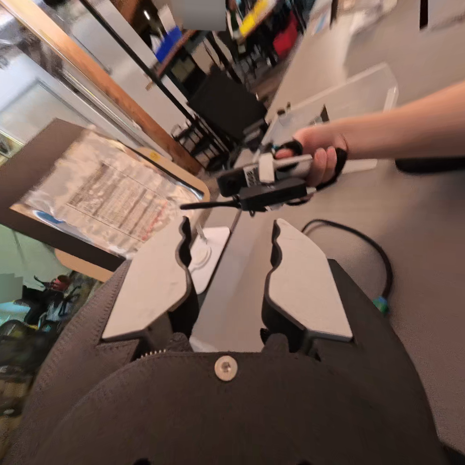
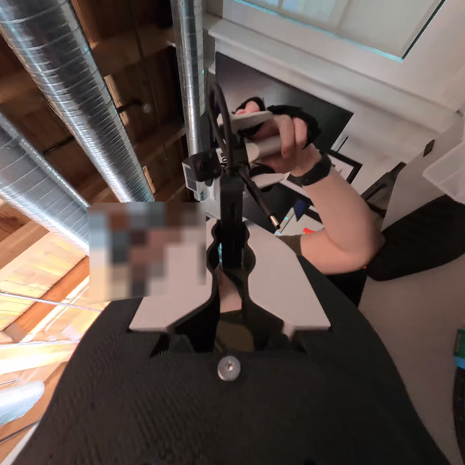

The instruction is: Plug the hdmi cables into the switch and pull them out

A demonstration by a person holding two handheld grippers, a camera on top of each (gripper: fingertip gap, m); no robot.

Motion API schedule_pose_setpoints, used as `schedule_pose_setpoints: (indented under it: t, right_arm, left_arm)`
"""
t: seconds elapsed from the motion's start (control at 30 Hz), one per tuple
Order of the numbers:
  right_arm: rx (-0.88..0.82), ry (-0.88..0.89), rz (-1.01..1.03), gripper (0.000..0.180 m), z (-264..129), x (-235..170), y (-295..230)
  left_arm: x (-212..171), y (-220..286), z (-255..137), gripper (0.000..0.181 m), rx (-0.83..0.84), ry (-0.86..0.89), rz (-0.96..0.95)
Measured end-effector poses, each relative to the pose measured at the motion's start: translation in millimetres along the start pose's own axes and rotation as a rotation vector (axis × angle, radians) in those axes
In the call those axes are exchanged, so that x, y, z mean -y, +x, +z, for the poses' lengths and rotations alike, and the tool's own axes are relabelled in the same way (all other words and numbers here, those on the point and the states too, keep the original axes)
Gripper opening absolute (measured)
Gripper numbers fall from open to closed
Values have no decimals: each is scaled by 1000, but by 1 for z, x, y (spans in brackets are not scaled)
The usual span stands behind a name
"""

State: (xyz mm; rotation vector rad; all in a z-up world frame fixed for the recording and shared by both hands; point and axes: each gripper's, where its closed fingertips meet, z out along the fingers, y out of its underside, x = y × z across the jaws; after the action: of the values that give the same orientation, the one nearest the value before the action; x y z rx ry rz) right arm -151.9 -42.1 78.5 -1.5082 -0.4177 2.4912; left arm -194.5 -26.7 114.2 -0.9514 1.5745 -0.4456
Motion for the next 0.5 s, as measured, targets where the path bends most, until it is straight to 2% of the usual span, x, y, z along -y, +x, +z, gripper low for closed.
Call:
schedule_pose_setpoints:
  t: [0.07,0.2,0.4,0.5]
  right_arm:
    - [14,-20,27,13,-1,-4,0]
    - [15,-93,60,13,0,-19,-1]
    - [120,-172,139,14,10,-36,-4]
    - [163,-217,159,14,14,-43,-7]
  left_arm:
    - [-9,10,9,66,-25,-100,24]
    - [-5,15,29,64,26,-60,140]
    - [5,29,37,42,25,17,293]
    - [13,30,30,38,46,43,340]
